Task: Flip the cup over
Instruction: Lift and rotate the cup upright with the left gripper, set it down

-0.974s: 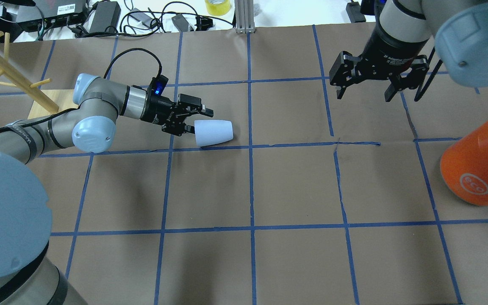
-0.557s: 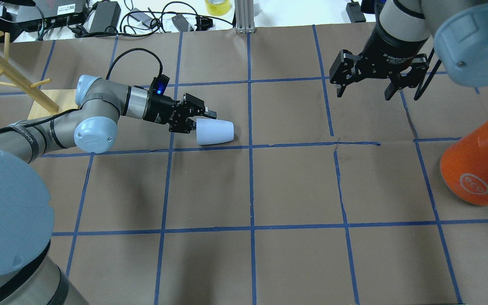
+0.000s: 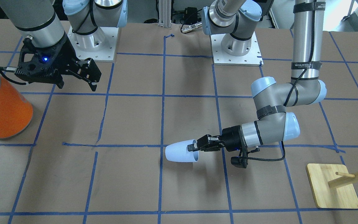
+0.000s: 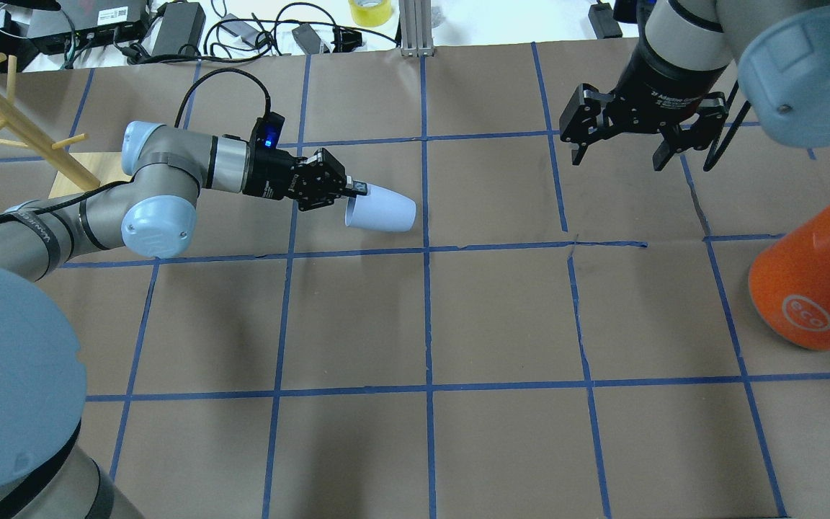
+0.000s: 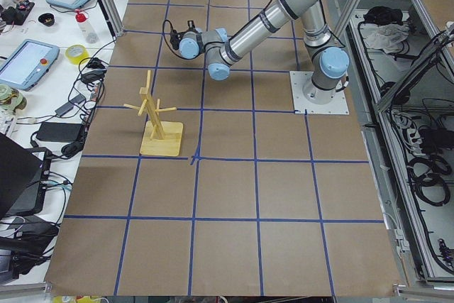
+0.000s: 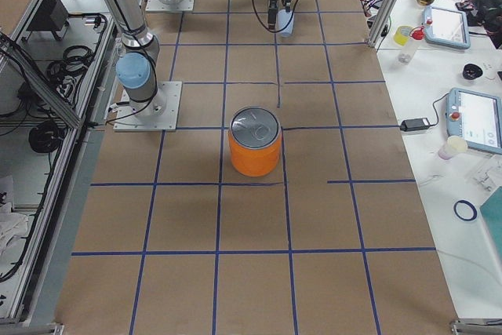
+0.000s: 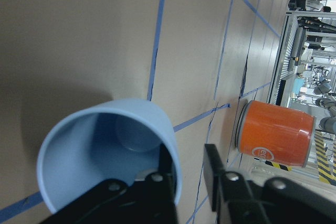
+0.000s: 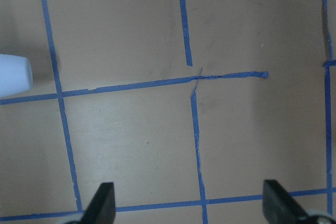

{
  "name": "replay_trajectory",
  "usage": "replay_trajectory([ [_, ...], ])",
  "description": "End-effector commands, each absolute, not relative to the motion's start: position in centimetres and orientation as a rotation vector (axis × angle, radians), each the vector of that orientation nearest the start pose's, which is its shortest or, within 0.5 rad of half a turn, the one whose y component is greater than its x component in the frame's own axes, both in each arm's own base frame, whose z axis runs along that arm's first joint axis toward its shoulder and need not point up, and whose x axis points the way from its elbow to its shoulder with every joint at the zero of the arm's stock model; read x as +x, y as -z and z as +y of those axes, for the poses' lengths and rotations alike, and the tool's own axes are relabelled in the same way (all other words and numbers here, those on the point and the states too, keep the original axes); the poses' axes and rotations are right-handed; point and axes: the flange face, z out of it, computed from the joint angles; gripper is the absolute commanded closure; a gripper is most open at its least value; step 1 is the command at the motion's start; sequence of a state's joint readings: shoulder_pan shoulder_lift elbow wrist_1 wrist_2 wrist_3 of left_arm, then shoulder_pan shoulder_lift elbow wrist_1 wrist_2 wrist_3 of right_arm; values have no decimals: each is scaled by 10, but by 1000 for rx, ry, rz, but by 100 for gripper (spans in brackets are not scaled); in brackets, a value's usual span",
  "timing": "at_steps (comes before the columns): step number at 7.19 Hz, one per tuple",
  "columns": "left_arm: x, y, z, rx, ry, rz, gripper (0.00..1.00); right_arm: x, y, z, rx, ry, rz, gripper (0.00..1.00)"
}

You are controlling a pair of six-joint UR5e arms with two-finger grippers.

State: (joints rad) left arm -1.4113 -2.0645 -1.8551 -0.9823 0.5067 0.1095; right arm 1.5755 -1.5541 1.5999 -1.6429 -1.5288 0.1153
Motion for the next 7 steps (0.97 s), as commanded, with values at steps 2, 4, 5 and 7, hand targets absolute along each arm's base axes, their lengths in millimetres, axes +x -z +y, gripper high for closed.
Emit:
replay_trajectory([
  [2, -126, -242, -596, 261, 20, -2088, 95, 140, -473, -500, 173, 39, 3095, 0],
  [4, -101, -286, -607, 237, -129, -2458, 95, 134, -474, -501, 186, 46, 3112, 0],
  [5, -92, -310, -609, 233, -192, -2578, 95, 131, -475, -501, 193, 44, 3114, 0],
  [7, -67, -315, -606, 185, -258, -2867, 95, 129, -475, -501, 200, 46, 3113, 0],
])
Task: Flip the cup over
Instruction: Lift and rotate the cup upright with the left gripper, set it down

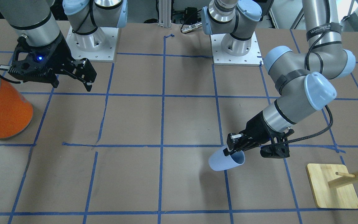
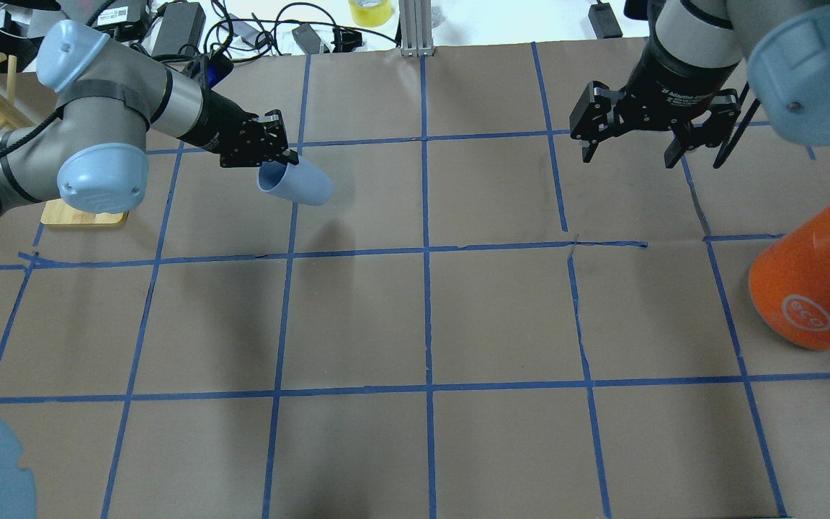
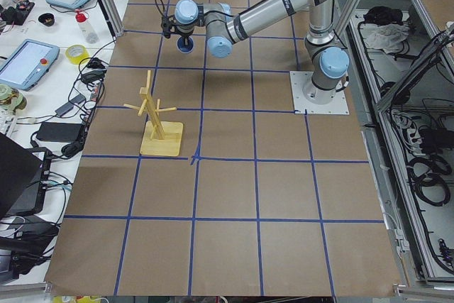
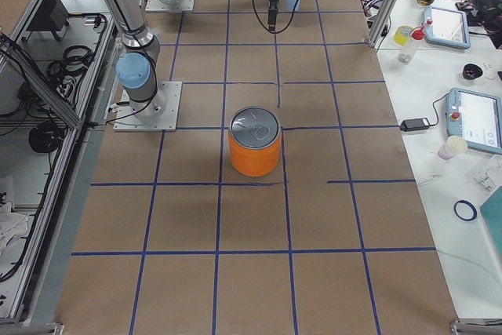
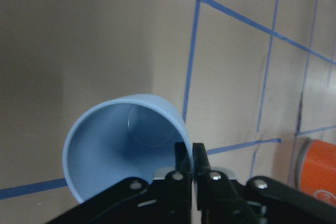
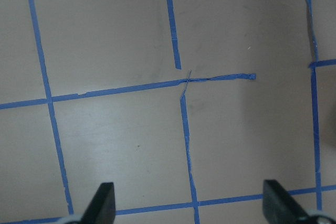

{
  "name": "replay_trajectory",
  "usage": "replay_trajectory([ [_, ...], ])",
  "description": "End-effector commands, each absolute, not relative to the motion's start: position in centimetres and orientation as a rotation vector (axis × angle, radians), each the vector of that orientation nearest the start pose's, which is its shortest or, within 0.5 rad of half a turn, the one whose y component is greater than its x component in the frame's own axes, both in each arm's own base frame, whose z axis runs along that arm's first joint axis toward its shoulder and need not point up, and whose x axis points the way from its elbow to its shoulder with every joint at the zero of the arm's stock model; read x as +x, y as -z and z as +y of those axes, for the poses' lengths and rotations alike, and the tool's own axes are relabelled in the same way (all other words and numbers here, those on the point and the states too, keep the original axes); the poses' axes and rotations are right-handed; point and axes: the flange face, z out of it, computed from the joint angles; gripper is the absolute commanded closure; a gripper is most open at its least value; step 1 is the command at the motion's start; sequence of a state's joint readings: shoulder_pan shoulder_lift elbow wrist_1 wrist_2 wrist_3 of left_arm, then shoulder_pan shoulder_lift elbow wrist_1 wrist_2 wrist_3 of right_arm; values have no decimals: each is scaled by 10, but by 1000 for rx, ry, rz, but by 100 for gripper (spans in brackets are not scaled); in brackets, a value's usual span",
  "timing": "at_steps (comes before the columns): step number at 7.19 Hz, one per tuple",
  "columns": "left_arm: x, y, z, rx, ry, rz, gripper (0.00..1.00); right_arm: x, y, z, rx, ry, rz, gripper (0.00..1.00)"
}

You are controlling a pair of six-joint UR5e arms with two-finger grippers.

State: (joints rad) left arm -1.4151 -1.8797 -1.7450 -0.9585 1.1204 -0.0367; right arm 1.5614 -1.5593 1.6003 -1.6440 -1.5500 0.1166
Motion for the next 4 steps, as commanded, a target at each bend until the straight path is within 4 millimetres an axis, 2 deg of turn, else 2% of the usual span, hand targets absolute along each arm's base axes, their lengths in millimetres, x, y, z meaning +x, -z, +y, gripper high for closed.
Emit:
replay_trajectory([
  [1, -63, -314, -606, -105, 310, 3345, 96, 129, -474, -500, 200, 39, 3114, 0],
  [3, -48, -301, -628, -36, 384, 3215, 96, 130, -475, -501, 198, 46, 3113, 0],
  [4, -40, -303, -641, 42, 386, 3152, 96, 130, -476, -501, 198, 49, 3113, 0],
])
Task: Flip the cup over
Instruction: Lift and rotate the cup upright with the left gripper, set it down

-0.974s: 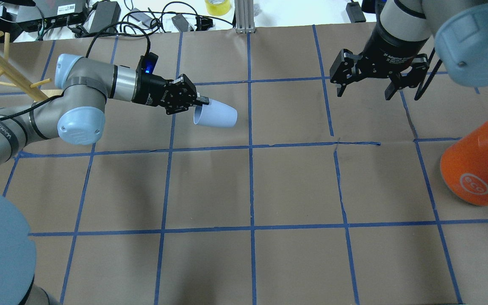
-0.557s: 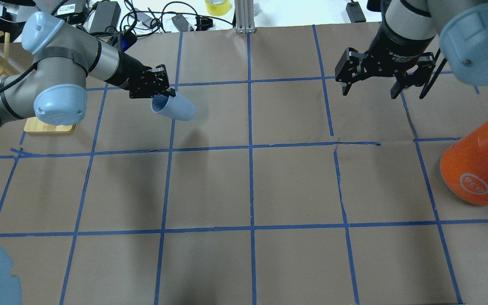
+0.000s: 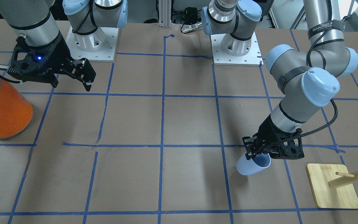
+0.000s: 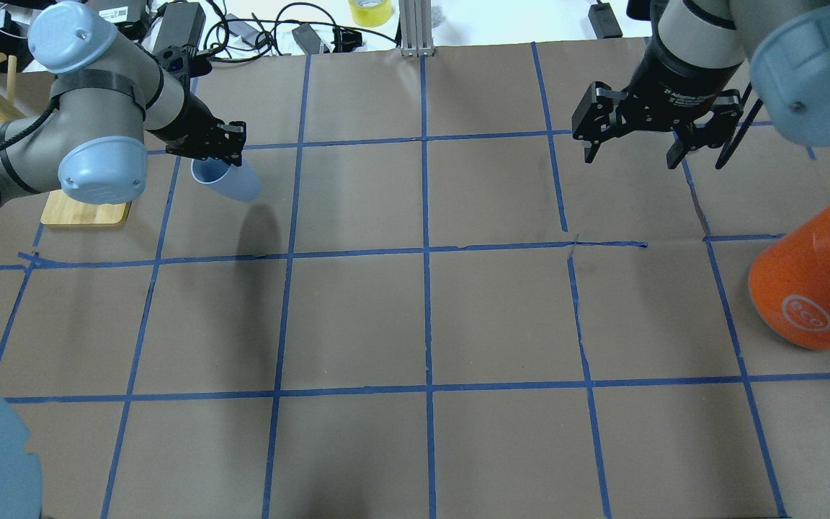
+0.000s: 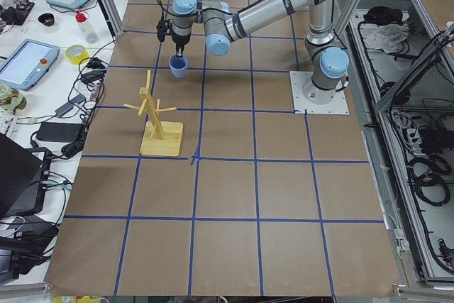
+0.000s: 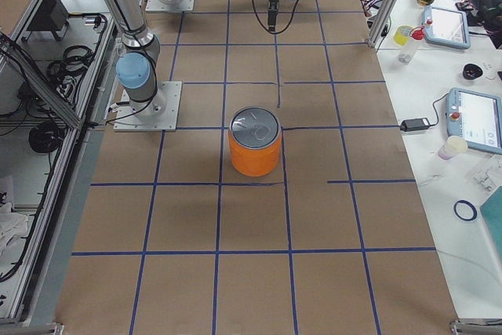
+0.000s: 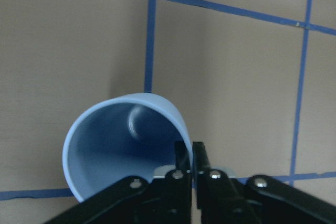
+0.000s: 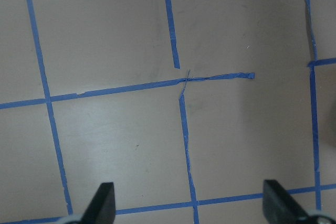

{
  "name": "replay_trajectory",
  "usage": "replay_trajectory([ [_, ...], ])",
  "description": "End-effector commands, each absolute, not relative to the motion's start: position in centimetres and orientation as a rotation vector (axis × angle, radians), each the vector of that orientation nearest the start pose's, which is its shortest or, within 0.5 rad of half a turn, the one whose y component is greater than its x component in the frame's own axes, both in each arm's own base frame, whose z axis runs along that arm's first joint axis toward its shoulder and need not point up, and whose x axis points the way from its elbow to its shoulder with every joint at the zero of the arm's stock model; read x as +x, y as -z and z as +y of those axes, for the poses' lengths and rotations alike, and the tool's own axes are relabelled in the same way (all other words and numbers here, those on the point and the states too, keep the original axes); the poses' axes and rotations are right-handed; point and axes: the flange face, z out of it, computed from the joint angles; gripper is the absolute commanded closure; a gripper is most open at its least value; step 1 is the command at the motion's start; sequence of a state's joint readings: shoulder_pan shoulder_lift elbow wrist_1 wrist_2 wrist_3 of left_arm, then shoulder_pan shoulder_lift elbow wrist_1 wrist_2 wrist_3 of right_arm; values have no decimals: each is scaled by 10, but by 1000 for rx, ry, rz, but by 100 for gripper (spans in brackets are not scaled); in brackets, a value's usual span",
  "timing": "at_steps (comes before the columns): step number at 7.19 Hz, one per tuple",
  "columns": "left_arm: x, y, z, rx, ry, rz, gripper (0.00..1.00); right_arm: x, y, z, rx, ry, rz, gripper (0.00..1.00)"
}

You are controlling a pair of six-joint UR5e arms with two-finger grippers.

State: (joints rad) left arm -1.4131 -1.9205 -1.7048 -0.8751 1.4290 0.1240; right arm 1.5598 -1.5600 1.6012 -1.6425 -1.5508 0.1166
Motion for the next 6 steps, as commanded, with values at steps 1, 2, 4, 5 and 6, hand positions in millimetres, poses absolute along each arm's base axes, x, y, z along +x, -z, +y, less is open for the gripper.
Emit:
replay_trajectory([
  [1, -36, -300, -649, 117, 369, 3128, 96, 130, -475, -501, 198, 46, 3113, 0],
  [2, -35, -285, -651, 117, 331, 3121, 96, 130, -475, -501, 198, 46, 3113, 0],
  [4, -35, -269, -655, 135, 296, 3127, 95, 130, -475, -501, 198, 49, 3113, 0],
  [5, -35, -267, -655, 135, 289, 3129, 94, 130, -475, -500, 198, 44, 3114, 0],
  [6, -35, -268, -655, 133, 291, 3129, 77, 130, -475, -501, 198, 46, 3115, 0],
])
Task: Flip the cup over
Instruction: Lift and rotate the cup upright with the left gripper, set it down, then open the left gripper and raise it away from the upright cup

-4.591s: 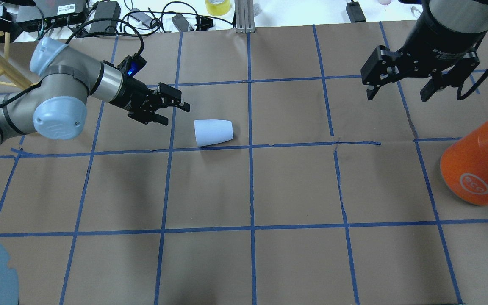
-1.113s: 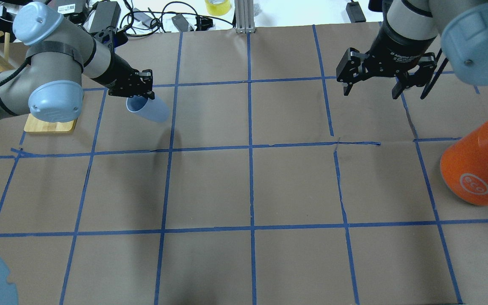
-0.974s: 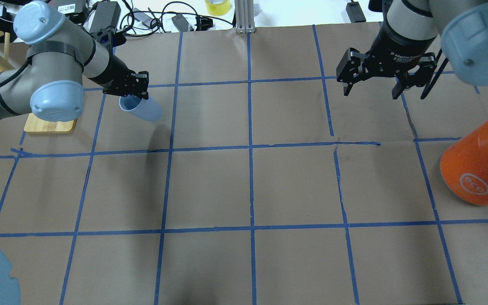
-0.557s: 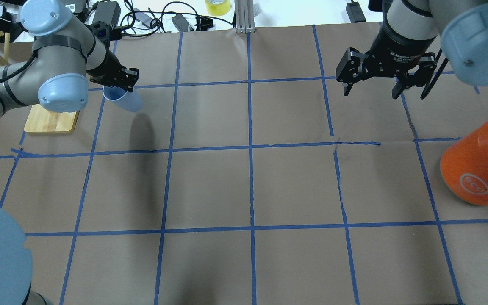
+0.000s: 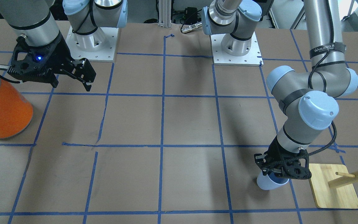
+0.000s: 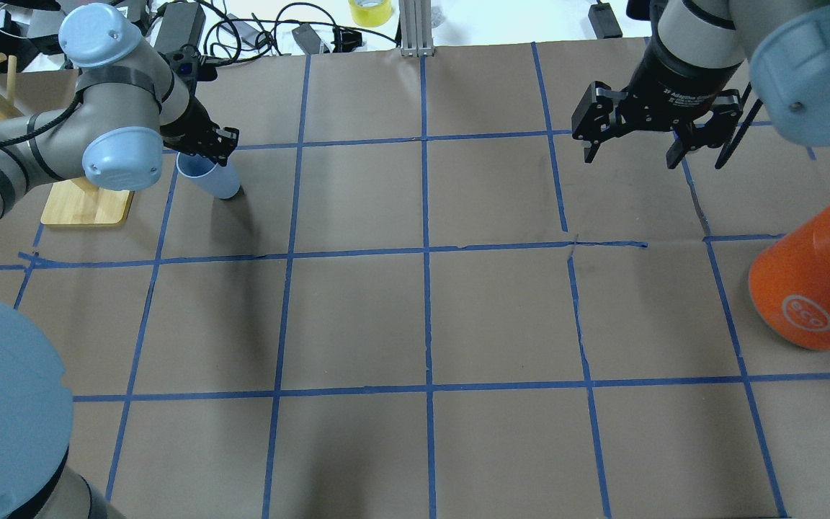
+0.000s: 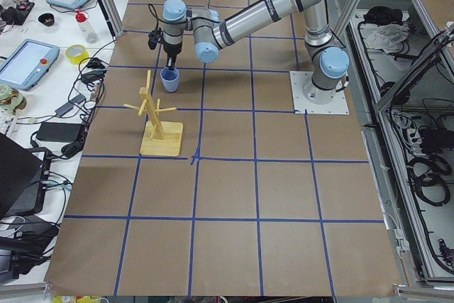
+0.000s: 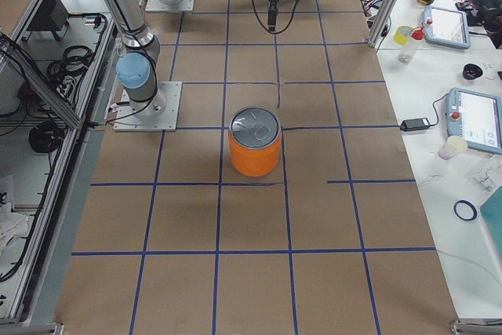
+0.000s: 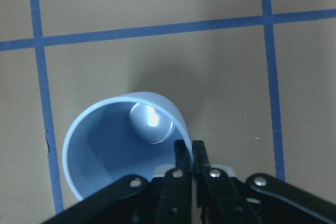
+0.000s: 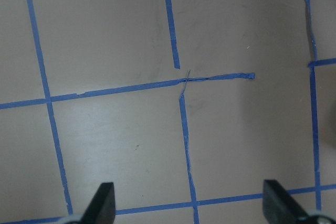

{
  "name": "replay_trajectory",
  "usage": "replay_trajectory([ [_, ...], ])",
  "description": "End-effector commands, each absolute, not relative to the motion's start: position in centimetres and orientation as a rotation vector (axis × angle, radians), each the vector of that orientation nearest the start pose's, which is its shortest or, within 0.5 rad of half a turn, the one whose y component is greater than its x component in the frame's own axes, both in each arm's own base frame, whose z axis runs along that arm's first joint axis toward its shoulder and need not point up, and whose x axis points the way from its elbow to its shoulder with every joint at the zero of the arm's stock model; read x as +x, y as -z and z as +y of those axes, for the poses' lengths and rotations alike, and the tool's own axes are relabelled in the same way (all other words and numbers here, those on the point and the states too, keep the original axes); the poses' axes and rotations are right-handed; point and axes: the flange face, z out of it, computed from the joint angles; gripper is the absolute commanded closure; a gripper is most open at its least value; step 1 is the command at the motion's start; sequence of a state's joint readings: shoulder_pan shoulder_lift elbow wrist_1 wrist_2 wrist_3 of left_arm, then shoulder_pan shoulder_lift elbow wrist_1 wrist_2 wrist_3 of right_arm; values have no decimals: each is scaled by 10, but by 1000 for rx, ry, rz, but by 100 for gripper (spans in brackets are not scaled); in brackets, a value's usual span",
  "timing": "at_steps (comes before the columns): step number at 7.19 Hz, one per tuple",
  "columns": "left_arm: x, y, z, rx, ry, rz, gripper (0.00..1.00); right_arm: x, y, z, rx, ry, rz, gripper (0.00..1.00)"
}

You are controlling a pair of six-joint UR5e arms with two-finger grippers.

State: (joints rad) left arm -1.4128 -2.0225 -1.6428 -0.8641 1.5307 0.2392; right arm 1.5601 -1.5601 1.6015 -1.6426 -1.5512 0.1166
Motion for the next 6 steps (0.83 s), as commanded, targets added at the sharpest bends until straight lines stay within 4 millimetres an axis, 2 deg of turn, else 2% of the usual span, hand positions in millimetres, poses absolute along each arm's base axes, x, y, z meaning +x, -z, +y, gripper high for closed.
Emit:
replay_trajectory([
  [1, -35, -268, -655, 114, 291, 3130, 29, 130, -475, -501, 198, 46, 3115, 0],
  [2, -35, -275, -654, 109, 307, 3127, 10, 130, -475, -501, 198, 46, 3116, 0],
  [3, -36, -286, -652, 109, 327, 3121, 8, 130, -475, -501, 198, 46, 3115, 0],
  [4, -51, -306, -643, 142, 313, 3124, 7, 130, -475, -501, 198, 46, 3115, 0],
  [6, -96, -356, -609, 229, 253, 2995, 5, 130, -475, -501, 198, 46, 3115, 0],
])
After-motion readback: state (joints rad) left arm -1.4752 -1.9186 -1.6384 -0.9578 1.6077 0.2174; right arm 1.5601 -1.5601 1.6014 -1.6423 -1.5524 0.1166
